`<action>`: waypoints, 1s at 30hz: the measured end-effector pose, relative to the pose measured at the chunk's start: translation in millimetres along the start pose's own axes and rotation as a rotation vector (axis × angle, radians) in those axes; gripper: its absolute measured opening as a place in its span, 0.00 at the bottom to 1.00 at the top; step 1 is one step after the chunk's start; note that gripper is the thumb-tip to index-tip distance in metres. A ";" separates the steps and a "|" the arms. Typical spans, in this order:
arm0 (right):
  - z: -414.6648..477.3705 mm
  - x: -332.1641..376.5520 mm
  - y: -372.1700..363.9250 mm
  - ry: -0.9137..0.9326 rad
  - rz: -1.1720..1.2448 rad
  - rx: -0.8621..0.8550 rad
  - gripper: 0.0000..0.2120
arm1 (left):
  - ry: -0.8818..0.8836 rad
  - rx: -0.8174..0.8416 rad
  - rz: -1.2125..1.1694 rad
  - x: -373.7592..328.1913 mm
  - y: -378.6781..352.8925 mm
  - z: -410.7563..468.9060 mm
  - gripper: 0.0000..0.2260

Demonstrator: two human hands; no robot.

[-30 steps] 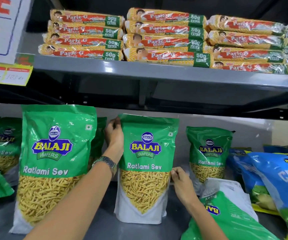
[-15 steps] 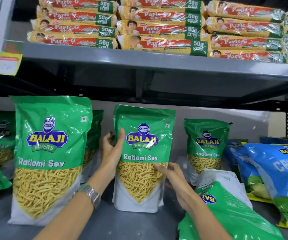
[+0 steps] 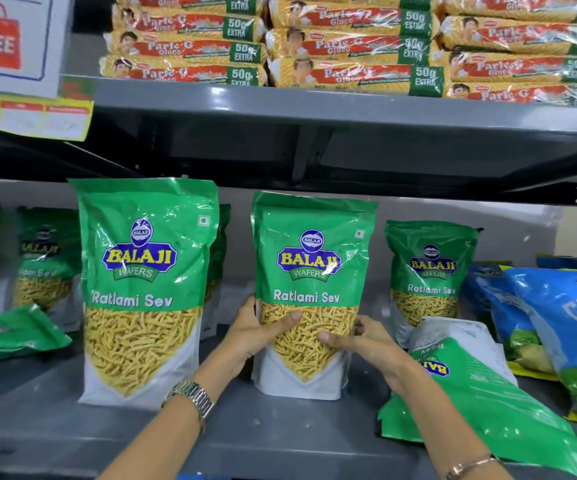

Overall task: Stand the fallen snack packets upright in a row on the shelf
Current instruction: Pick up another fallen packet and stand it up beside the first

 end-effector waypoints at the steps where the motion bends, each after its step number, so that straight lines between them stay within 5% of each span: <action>1: -3.1 1.2 0.3 0.002 -0.001 -0.002 0.29 | -0.001 0.001 0.008 -0.2 1.4 -2.3 0.32; 5: -15.2 5.6 -1.1 0.008 0.005 -0.012 0.21 | -0.005 0.000 0.022 -0.5 6.2 -10.4 0.36; 11: -31.2 6.5 2.0 0.024 -0.010 -0.063 0.21 | -0.013 0.004 0.007 -2.8 9.2 -21.9 0.27; 18: -43.4 10.0 1.4 0.030 -0.018 -0.069 0.22 | -0.025 0.017 0.019 -4.3 15.0 -27.3 0.32; 22: -46.7 10.4 0.9 0.035 -0.017 -0.061 0.31 | -0.020 -0.016 0.047 -4.0 19.7 -31.6 0.40; 28: -46.7 7.2 4.9 0.056 -0.101 -0.110 0.44 | -0.020 -0.016 0.042 -9.2 16.2 -38.0 0.31; 30: -53.8 12.5 12.8 0.126 -0.224 -0.133 0.50 | -0.032 -0.071 0.070 -8.1 15.3 -42.4 0.41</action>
Point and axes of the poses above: each hand's wrist, its own z-axis towards the middle knuckle, its own y-axis out of the back of the hand, x = y × z, the point moved 9 cm from there along z, towards the middle knuckle, and after that the axes turned 11 degrees about -x, right-handed, at the moved point
